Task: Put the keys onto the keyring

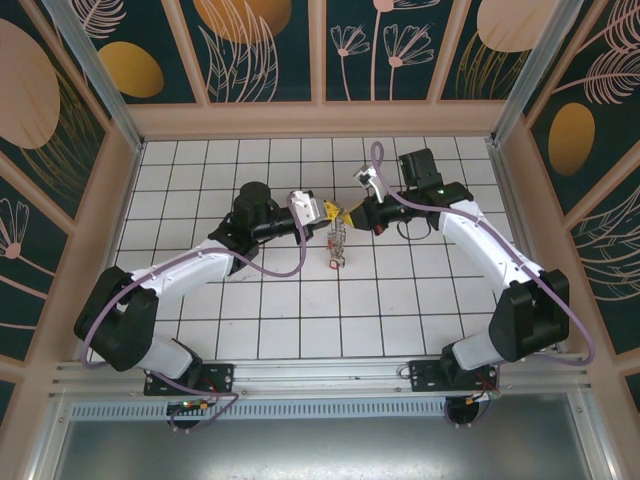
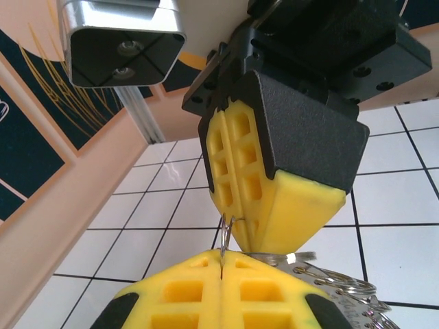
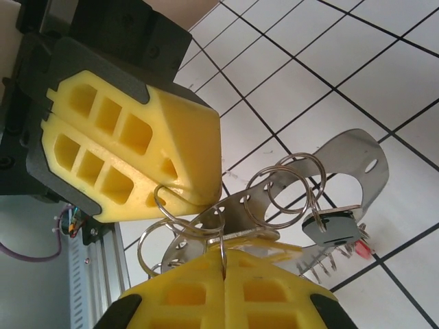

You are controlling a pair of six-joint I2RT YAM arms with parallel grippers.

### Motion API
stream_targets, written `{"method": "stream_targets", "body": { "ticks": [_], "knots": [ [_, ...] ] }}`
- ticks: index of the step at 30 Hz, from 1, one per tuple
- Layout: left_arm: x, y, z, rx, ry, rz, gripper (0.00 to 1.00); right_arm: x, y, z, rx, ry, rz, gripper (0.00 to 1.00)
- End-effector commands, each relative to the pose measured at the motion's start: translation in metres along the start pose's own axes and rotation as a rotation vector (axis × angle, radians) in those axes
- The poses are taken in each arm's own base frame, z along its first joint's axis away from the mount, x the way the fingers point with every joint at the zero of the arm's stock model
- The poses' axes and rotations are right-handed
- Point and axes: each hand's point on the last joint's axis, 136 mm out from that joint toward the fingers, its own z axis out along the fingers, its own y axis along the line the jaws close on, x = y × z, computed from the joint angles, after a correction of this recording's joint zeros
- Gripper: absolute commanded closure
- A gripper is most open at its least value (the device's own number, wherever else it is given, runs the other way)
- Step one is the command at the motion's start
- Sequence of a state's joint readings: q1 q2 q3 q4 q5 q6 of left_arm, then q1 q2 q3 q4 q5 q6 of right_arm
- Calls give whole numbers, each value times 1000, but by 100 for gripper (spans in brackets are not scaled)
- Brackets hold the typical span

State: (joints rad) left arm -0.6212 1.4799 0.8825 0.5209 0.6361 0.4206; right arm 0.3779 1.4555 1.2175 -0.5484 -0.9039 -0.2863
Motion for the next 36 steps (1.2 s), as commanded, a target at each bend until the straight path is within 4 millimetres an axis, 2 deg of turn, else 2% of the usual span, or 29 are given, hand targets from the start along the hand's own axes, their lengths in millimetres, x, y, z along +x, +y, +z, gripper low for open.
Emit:
{"method": "stream_targets", "body": {
  "ticks": [1,3,8,15,20,22,26,31,36],
  "knots": [
    [-36,1,-4,7,-133,51,100,1,3,-5,-21,-25,-13,86],
    [-38,-1,-4,19,-146,43,100,-1,4,-10,-17,-35,-40,80],
    [-38,-4,-4,35,-165,13,100,-7,8,-29,28,-62,-170,74],
    [-46,-10,-5,75,-221,-21,100,-18,6,-59,265,-69,-492,73],
    [-44,-16,-3,116,-221,-12,100,-18,37,-64,227,-125,-867,77],
    [-44,-20,-2,141,-226,-4,100,-20,42,-65,235,-167,-957,78],
    [-44,-25,-1,179,-233,-1,100,-26,45,-65,215,-158,-991,76],
    [-44,-26,3,188,-223,8,100,-17,53,-58,89,-107,-961,72],
    [-47,-30,5,210,-237,12,100,-14,52,-50,56,-110,-922,67]
  ]
}}
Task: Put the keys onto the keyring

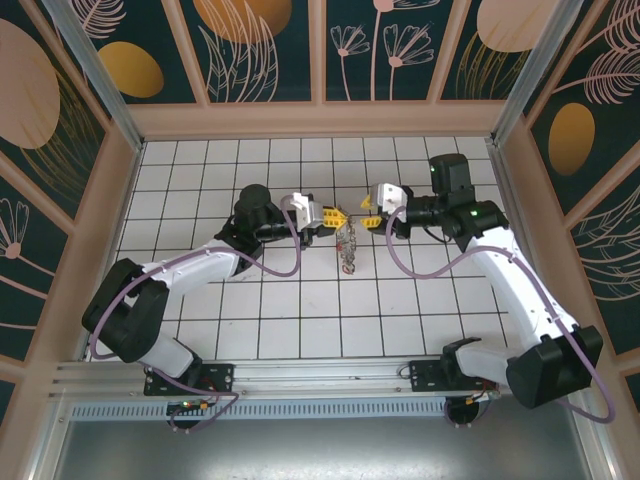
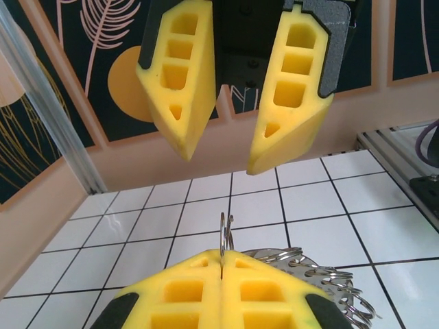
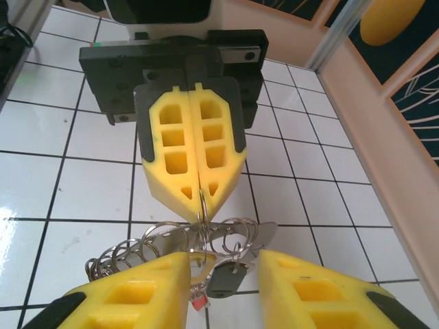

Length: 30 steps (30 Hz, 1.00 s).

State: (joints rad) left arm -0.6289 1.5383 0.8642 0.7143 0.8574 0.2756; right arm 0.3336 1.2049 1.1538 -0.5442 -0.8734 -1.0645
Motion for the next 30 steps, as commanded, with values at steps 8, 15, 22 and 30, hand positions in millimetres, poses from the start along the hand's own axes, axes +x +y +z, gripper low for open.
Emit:
{"method": "stream_targets", "body": {
  "ticks": [8,15,22,30],
  "knots": [
    [-28,-2,6,37,-88,83,100,2,13,18,-90,8,33,63],
    [-29,-3,8,51,-98,80,100,8,18,20,-116,24,67,85],
    [-24,-2,10,58,-83,67,100,6,19,19,-125,12,74,100],
    [-8,7,11,36,82,61,81,13,6,16,-69,110,155,100]
  ]
}}
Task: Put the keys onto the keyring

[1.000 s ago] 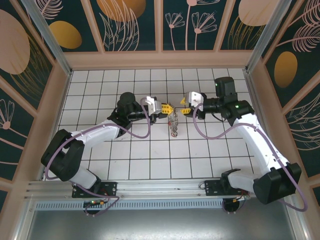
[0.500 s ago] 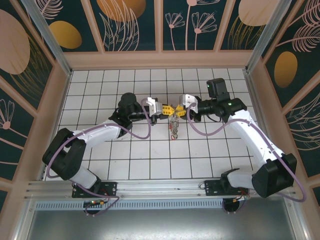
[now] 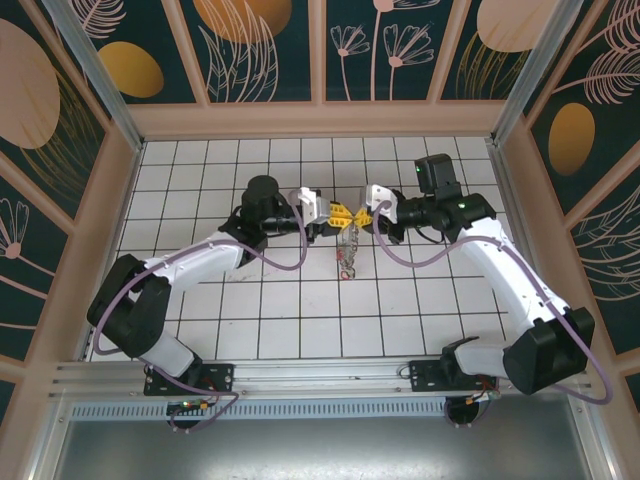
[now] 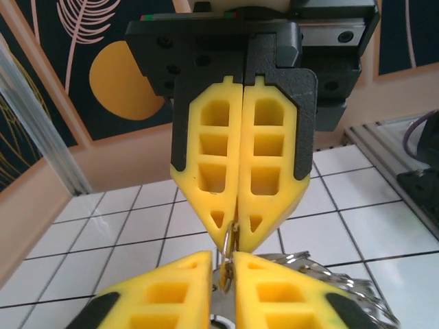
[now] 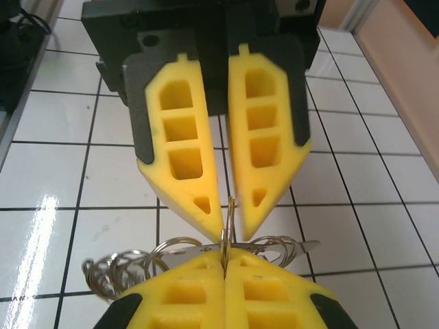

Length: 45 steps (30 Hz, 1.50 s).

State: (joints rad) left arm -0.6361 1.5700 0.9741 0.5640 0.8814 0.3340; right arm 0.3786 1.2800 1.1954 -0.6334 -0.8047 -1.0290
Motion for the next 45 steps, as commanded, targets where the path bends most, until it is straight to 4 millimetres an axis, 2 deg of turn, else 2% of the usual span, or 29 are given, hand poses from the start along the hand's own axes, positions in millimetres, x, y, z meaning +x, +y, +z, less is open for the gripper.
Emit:
{"method": "stream_targets", "body": {
  "ticks": [1,7,15,19,23,26,33,36,37,41,42,45],
  "knots": [
    [-2,0,-2,-10,57,72,79,-3,-4,-4,11,41,59,100],
    [8,5,-3,-28,143,44,76,5,-13,-6,73,136,92,100],
    [7,8,1,-14,149,18,76,3,-9,1,62,158,65,100],
    [7,2,4,39,129,6,82,-2,-10,5,59,136,65,100],
    [10,-1,6,59,126,-4,84,-7,-10,6,54,112,66,100],
    [11,-1,8,69,126,-6,100,-9,-12,6,55,100,62,100],
    [-7,0,9,67,33,-58,100,-9,2,6,-13,60,85,100],
    [-18,-5,7,78,-52,-84,100,-3,10,1,-50,30,137,80],
    [-22,-7,6,83,-80,-85,100,-1,14,1,-68,27,151,76],
    [-33,-13,2,110,-143,-69,100,6,18,0,-74,29,176,75],
    [-29,-17,1,112,-148,-80,100,7,18,-1,-68,25,182,75],
    [-33,-20,-3,108,-186,-64,100,10,15,-7,-45,8,190,72]
  ]
}}
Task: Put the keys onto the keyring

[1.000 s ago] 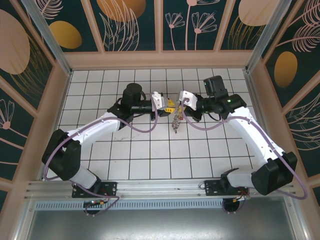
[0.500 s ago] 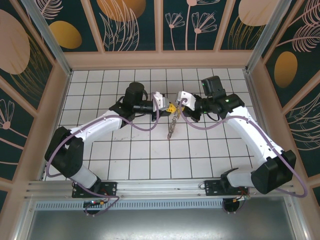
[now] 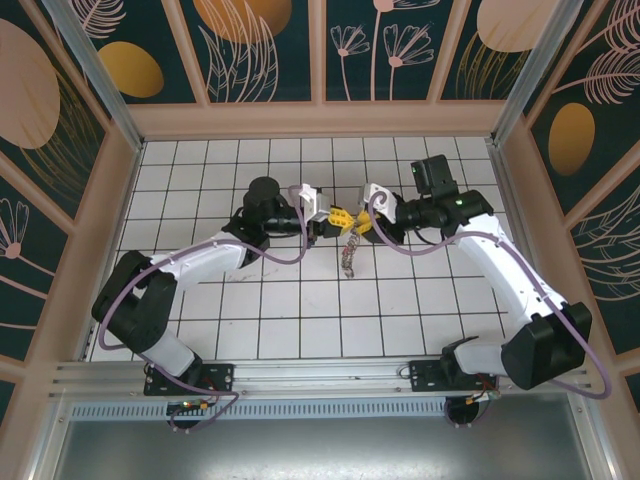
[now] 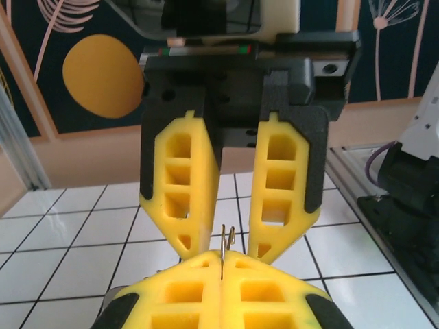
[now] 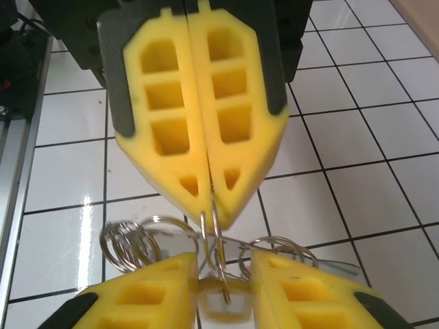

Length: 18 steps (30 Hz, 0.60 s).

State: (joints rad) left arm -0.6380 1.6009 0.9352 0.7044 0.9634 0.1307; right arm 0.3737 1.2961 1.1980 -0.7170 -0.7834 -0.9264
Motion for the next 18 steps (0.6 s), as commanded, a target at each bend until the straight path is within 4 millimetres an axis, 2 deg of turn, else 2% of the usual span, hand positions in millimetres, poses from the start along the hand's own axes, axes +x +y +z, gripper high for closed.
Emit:
{"method": "stream_targets", "body": {
  "ticks": [1,5,14,15,18],
  "knots": [
    [-35,-12,-3,44,-130,90,100,-3,6,-11,-9,-55,21,71],
    [-37,-14,-5,36,-156,93,100,-2,7,-15,-11,-66,30,72],
    [-42,-13,-5,32,-193,83,100,-12,8,-22,-9,-114,9,71],
    [-43,-12,-5,32,-195,83,100,-15,7,-25,3,-124,-2,74],
    [-42,-12,-5,34,-195,87,100,-19,7,-29,16,-141,-20,97]
  ]
}}
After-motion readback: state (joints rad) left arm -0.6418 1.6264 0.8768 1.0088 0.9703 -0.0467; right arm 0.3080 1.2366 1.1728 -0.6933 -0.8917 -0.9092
